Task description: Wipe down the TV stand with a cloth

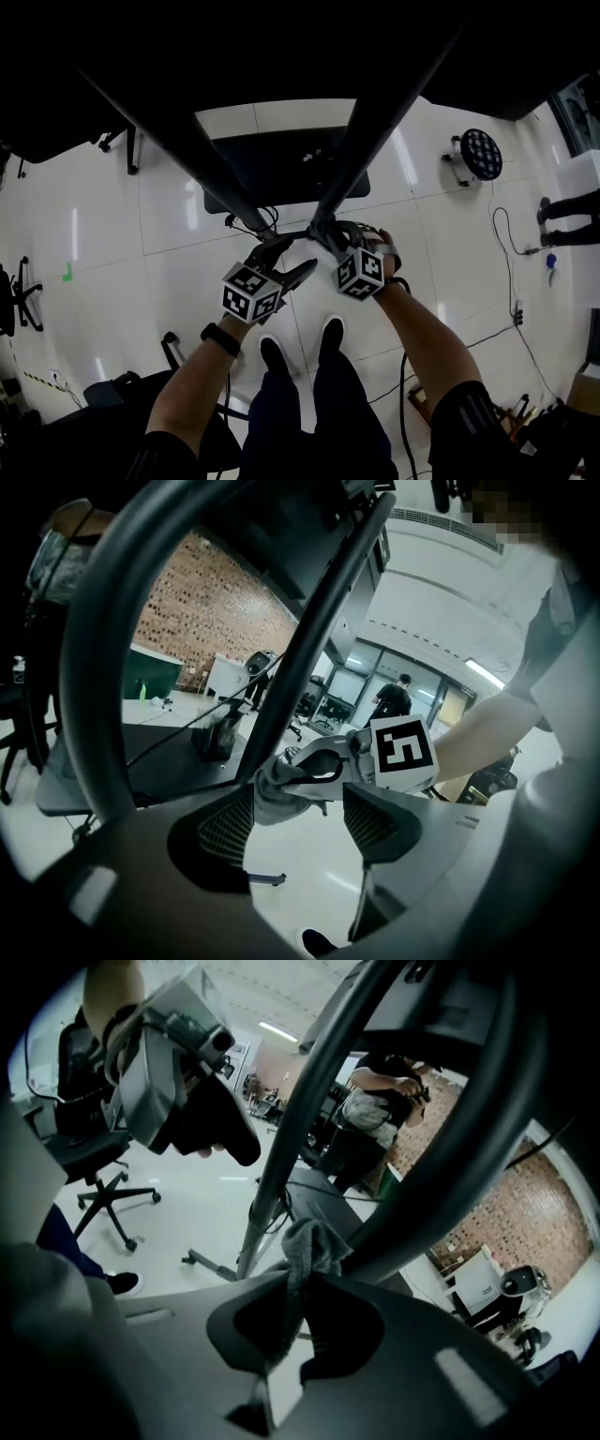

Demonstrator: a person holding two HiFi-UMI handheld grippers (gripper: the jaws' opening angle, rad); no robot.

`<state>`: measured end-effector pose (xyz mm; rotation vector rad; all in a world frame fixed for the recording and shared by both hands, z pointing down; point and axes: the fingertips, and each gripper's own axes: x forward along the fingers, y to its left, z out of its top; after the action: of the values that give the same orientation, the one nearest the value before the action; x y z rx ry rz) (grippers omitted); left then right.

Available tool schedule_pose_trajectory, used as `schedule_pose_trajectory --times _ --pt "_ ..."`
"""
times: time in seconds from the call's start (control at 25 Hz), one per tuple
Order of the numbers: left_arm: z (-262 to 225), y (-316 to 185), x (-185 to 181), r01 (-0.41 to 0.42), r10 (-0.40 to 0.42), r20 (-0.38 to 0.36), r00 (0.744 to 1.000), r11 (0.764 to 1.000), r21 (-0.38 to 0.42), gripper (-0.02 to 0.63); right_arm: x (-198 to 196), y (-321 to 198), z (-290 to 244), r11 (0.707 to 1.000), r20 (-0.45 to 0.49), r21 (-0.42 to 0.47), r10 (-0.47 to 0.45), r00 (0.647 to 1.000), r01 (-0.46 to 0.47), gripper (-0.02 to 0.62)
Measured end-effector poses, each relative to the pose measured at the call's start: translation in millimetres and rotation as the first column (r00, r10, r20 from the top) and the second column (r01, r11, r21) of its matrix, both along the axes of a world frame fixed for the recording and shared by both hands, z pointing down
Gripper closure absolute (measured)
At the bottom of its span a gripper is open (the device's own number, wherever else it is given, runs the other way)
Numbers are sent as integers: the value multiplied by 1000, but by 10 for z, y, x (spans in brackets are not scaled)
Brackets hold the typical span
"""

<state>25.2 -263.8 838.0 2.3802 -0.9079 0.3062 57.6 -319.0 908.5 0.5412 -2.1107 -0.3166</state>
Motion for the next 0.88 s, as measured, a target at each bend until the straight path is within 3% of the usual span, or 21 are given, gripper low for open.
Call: schedule_pose_trajectory --times 0.2,0.4,0.56,0.72,0.8,0.88 --pt "-796 460 -251 -11 13 -19 1000 996 89 284 -87 447 -1050 996 224 -8 86 971 -86 577" --pt "-1528 979 -542 30 -22 -53 998 988 152 284 -130 1018 -2111 989 420 -24 140 896 -143 577" --pt "-1959 1533 -654 40 -33 -44 998 982 187 284 -144 1614 -2698 990 488 -54 140 862 -131 577" --pt "-2389 2037 -765 59 -46 -70 997 977 203 285 -58 2051 -3243 972 561 -94 232 794 -217 577" --pt "-2553 2268 -779 36 -22 -66 998 977 209 287 -29 2273 -3520 965 600 -96 253 759 -245 578" --pt "-2674 2485 -781 8 3 -50 999 977 213 287 -21 2527 -3735 965 619 -86 245 746 -246 577"
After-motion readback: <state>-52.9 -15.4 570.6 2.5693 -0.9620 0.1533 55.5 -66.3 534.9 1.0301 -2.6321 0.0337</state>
